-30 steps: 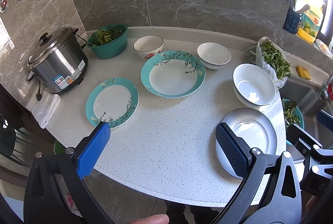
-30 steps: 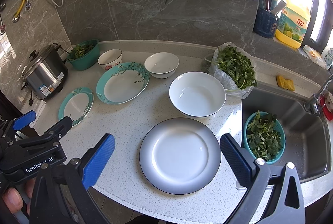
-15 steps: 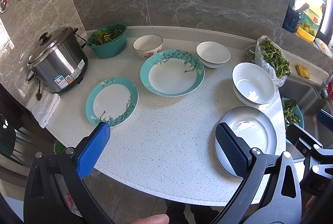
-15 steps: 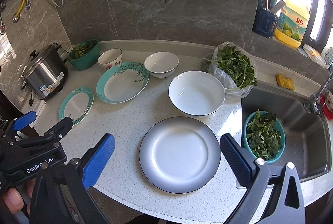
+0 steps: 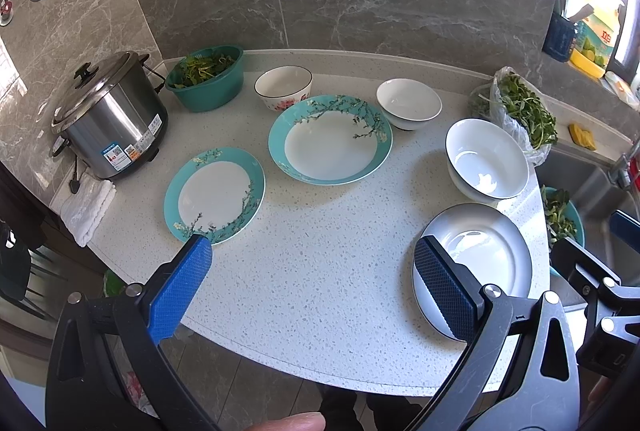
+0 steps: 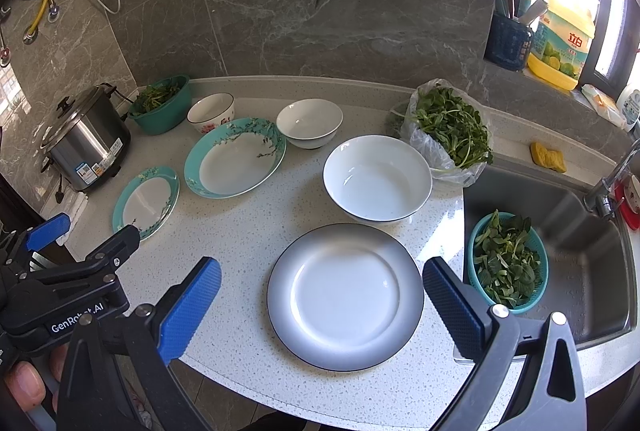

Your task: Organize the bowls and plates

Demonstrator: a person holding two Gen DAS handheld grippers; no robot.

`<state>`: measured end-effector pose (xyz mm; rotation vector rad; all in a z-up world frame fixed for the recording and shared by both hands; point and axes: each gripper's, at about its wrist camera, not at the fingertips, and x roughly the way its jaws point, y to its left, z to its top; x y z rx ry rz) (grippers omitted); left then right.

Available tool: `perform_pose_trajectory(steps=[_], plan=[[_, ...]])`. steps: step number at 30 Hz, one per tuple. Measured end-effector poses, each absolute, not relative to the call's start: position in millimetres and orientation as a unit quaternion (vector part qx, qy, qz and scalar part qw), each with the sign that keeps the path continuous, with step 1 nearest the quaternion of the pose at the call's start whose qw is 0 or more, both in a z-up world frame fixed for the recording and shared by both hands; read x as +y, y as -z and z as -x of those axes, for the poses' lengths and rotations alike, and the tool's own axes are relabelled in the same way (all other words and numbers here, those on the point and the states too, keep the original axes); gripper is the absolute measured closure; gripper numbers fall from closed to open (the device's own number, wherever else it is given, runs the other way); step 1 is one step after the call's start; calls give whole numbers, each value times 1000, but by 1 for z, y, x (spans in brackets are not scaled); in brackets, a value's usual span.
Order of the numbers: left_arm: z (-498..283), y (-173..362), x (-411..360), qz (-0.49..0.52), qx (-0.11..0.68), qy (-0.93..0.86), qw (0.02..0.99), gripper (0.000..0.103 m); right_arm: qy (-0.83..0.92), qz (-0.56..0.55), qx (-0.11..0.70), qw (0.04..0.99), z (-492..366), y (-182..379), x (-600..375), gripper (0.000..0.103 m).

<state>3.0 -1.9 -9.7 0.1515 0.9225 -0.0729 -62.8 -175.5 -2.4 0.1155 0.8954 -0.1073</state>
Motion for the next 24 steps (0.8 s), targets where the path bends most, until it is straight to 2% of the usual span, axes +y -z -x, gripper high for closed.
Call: perform_pose_trajectory(steps=[12, 18, 22, 24], plan=[[-6, 35, -9, -80, 462, 40, 882, 0, 48, -70, 447, 890, 65, 13, -184, 0], [-26, 100, -8, -47, 522, 74, 848, 0, 24, -123, 472, 873, 63, 42, -218, 1], [-39, 156, -6, 8, 569, 131, 812, 2, -28, -203, 484, 851, 63, 81, -258, 12], [-46, 183, 1, 66, 587, 157, 791, 4, -57, -247, 486, 836, 63, 105, -282, 26]])
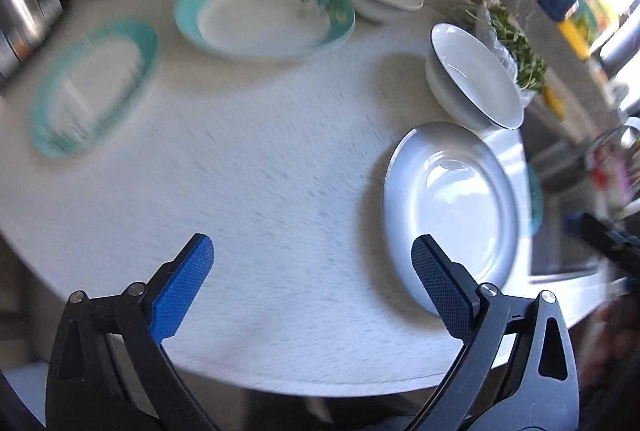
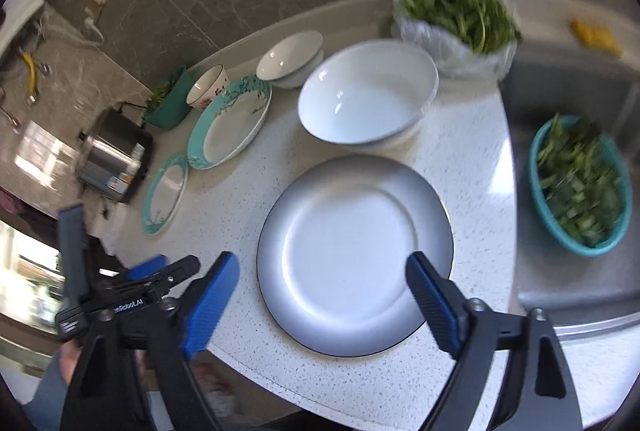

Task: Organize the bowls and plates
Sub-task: 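Reach the left gripper to the dark-rimmed white plate rim and close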

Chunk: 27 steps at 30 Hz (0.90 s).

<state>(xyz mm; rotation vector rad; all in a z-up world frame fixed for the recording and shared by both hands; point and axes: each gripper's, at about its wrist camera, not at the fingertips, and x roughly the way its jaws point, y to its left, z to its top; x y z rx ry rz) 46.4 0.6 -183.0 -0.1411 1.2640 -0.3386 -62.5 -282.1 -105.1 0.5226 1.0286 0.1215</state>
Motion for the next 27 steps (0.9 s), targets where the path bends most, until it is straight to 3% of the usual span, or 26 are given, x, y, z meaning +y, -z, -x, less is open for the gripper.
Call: perform_pose_trajectory(steps=[2, 8, 13, 16, 19, 23, 27], plan=[[-55, 199, 4, 99, 596, 167, 779, 5, -71, -272, 508, 815, 61, 132, -304, 31], [-64, 214, -32, 67, 581, 238, 776, 5, -131, -339, 503, 784, 59, 173, -347, 44], [-80, 228, -50, 58, 634, 208, 743, 5, -159, -366, 493, 773, 55, 189, -368, 45], [-88, 237, -50, 80, 630, 220, 740, 5, -174, -373, 496, 765, 53, 197, -374, 45], [-91, 237, -50, 74, 614, 233, 750, 16, -186, -387, 495, 756, 48, 204, -377, 45], [-91, 235, -52, 64, 593, 253, 762, 16, -199, -399, 488, 750, 46, 212, -388, 52], [-86, 234, -60, 46, 580, 275, 765, 16, -220, -397, 492, 743, 42, 216, -391, 52]])
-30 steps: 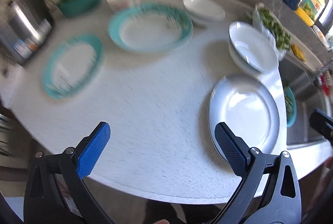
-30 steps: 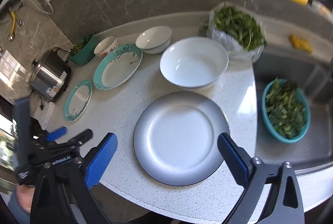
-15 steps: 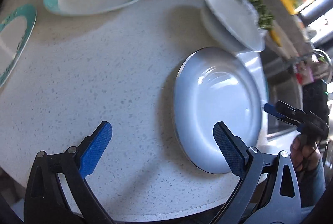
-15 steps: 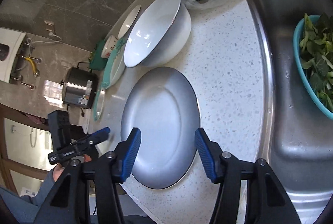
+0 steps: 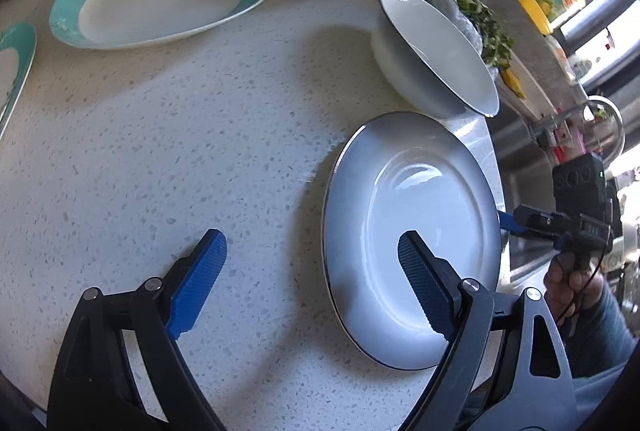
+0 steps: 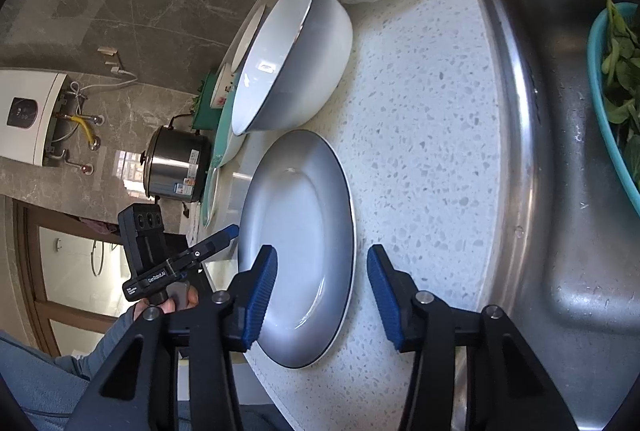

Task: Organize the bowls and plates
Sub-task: 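Reach the left gripper to the dark-rimmed white plate rim and close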

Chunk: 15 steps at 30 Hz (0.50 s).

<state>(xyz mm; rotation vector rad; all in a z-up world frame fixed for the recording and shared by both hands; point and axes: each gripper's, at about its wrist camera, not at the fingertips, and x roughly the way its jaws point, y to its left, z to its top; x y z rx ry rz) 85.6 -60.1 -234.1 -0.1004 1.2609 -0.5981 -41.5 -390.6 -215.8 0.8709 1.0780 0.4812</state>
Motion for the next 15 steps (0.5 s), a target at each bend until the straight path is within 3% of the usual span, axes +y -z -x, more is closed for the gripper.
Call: perform_pose_trajectory(steps=[6, 9, 10, 11, 12, 15], plan=[[-85, 234, -77, -2, 599, 302, 742, 21, -240, -399, 500, 730, 39, 219, -390, 52], [-89, 234, -71, 13, 607, 319, 728, 48, -245, -389, 507, 729, 37, 218, -388, 52], [-90, 235, -68, 14, 612, 321, 722, 71, -245, -384, 509, 730, 36, 218, -387, 52], [-92, 238, -64, 18, 621, 326, 713, 83, -244, -381, 512, 731, 36, 218, -386, 55], [-93, 240, -63, 29, 625, 336, 704, 84, -241, -379, 516, 729, 36, 219, -385, 62], [-93, 239, -68, 15, 627, 341, 700, 85, -232, -378, 523, 727, 36, 221, -383, 69]])
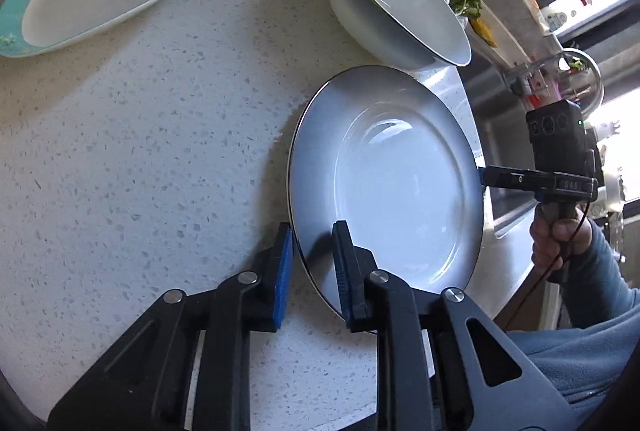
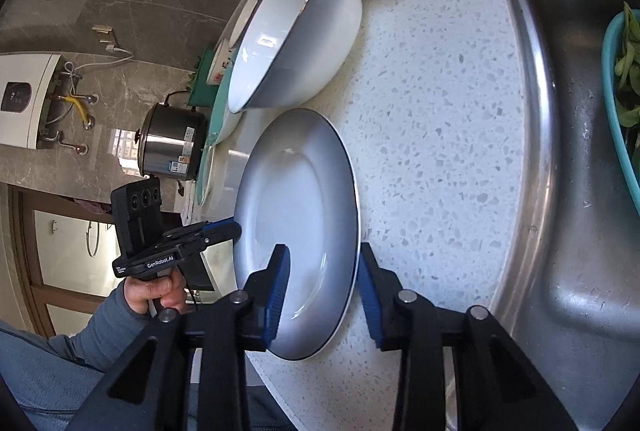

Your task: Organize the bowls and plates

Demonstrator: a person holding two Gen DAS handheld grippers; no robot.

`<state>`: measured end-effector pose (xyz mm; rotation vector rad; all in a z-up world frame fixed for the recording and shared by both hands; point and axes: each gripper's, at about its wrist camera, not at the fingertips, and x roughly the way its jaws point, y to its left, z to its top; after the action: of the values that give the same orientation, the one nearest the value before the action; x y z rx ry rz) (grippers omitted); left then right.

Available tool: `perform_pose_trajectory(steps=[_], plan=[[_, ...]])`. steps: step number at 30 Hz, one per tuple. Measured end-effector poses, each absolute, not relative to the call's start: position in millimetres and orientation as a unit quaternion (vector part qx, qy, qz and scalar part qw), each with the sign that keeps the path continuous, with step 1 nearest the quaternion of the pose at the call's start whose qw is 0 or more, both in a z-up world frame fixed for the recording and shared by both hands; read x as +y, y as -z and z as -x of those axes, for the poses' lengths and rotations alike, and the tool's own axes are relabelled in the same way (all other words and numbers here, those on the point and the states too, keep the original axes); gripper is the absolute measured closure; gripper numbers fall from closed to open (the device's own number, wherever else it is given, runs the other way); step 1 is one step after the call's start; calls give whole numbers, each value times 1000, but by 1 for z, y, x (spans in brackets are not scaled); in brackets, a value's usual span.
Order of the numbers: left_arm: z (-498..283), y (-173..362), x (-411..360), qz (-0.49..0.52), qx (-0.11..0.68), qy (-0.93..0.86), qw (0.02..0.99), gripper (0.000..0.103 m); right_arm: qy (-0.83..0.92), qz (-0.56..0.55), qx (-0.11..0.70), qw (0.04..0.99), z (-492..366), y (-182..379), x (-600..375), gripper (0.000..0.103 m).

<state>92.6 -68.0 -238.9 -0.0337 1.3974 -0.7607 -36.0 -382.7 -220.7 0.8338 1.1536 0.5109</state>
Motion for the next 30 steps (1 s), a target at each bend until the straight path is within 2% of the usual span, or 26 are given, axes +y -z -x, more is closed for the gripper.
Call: perform_pose_trajectory(steps=[3, 13, 17, 22, 27, 30], plan=[[-99, 243, -65, 45, 639, 344, 686, 85, -222, -389, 530, 720, 36, 225, -387, 78], [-112, 246, -56, 64, 661, 352, 660, 85, -224, -424, 547, 686, 42, 233, -392, 80], [-114, 245, -63, 53, 663, 350, 659, 86, -211, -411, 560, 688, 41, 232, -390, 91], [-116, 247, -60, 64, 667, 352, 654, 86, -203, -429, 555, 683, 45, 235, -393, 91], [-118, 253, -52, 92, 670, 356, 645, 86, -199, -492, 547, 647, 51, 249, -404, 93], [-117, 250, -55, 80, 667, 354, 650, 86, -197, -476, 552, 655, 51, 244, -402, 92]])
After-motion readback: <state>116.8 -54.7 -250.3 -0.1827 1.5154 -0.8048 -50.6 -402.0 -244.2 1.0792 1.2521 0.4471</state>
